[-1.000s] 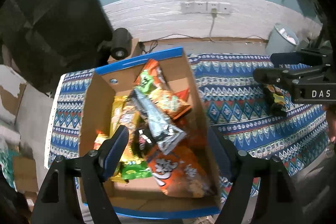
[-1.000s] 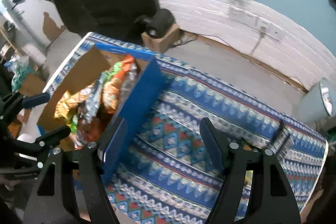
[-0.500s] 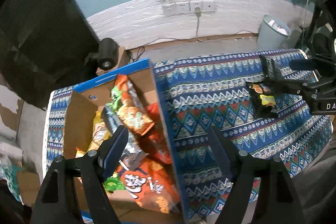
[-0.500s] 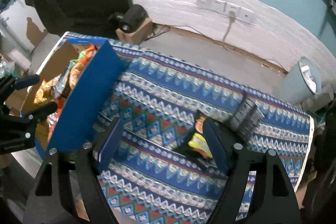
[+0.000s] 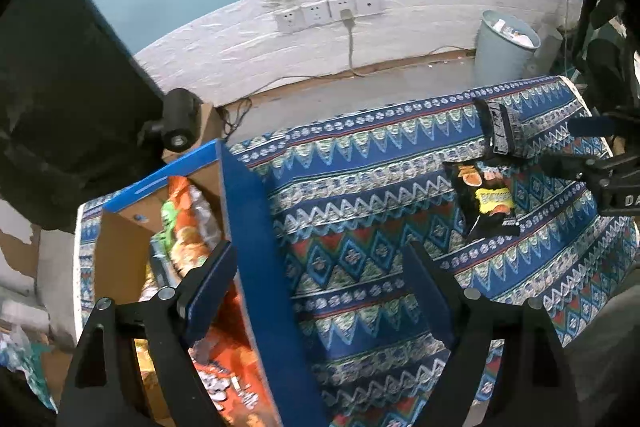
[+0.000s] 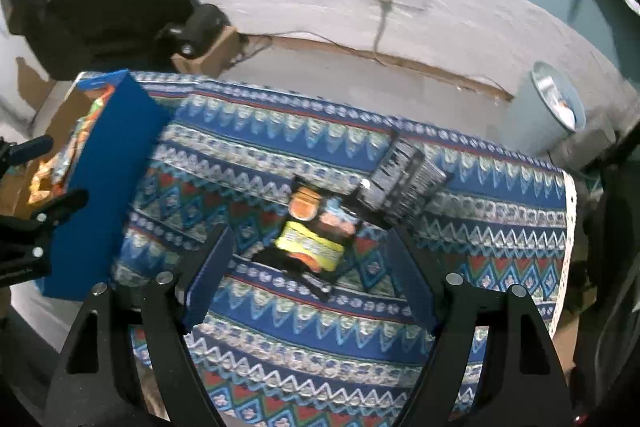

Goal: Organize snacks
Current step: 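Move both tools back over the two black snack bags on the tablecloth, then grasp the black cartoon-print bag with the left tool while the right tool grasps the black text-print bag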

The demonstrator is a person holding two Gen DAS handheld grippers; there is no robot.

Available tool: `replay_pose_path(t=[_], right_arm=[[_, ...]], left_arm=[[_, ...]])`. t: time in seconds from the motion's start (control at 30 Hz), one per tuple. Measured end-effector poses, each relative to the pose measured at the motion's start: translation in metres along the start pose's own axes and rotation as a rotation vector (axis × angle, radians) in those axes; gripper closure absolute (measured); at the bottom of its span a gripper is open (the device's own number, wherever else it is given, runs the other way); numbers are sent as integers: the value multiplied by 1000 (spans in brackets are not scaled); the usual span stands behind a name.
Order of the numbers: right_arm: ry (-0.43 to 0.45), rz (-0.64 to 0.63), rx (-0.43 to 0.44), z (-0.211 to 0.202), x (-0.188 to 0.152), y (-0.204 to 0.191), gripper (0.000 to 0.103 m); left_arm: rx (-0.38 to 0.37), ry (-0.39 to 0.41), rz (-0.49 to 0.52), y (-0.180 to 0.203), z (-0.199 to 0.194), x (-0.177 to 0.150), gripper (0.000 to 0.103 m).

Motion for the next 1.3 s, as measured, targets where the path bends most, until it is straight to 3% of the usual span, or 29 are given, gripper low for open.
replay_pose_path(t=[0.5, 0.97, 1.3], right_arm=[[-80, 153, -61, 61, 15, 65, 24], [-124, 228, -101, 109, 39, 86, 24], [-167, 250, -111, 131, 35, 97, 22]], left_arm=[[-14, -20, 67, 21, 61, 37, 17], [-64, -71, 40, 22, 114, 57, 17], [-106, -90, 50, 36, 120, 58, 17]])
Point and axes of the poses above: each gripper's, at about its wrist camera, not at the fingertips, and z roughly the way its jaws point, y to its right, x to its top, the point moved 8 cm from there along z, roughly the way its jaws point, and after that the axes turned 8 degrees about z, right-handed, at the moved point
